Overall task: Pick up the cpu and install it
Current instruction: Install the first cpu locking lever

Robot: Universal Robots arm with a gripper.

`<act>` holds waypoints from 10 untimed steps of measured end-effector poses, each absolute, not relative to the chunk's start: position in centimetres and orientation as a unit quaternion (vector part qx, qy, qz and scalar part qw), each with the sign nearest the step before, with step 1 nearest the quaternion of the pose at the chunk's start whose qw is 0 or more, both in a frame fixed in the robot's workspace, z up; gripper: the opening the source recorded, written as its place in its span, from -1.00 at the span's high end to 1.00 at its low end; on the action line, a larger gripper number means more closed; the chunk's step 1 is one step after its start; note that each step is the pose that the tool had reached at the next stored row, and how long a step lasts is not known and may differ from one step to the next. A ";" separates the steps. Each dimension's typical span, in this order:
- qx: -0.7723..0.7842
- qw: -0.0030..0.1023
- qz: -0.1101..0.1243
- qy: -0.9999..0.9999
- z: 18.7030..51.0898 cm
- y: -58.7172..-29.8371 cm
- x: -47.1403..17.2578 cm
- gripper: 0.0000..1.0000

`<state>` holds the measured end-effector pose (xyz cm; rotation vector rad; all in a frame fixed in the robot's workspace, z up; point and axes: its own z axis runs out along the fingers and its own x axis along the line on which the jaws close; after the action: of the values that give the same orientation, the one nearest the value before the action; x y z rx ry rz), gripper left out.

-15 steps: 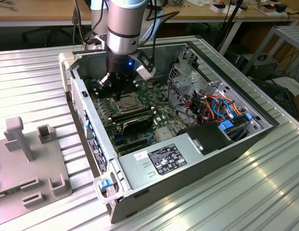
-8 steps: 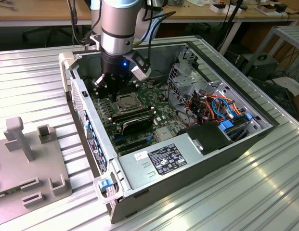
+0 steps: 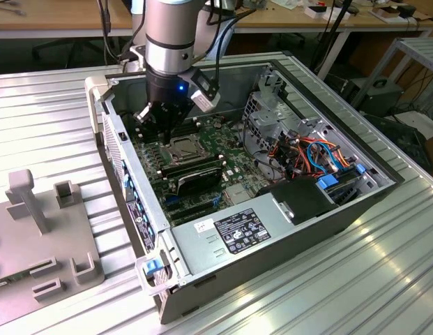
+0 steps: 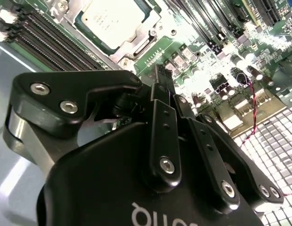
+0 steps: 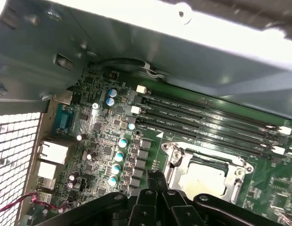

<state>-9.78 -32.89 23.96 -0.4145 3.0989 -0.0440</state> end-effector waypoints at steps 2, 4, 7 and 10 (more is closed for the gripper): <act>-0.132 0.012 -0.012 0.991 24.0 -32.8 -9.8 0.79; -0.132 0.016 -0.007 0.991 24.0 -32.8 -9.8 0.79; -0.131 0.022 -0.001 0.991 24.0 -32.8 -9.9 0.79; -0.130 0.022 -0.001 0.991 24.0 -32.8 -9.9 0.79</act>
<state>-9.89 -32.78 23.99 -0.4043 3.0718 -0.0020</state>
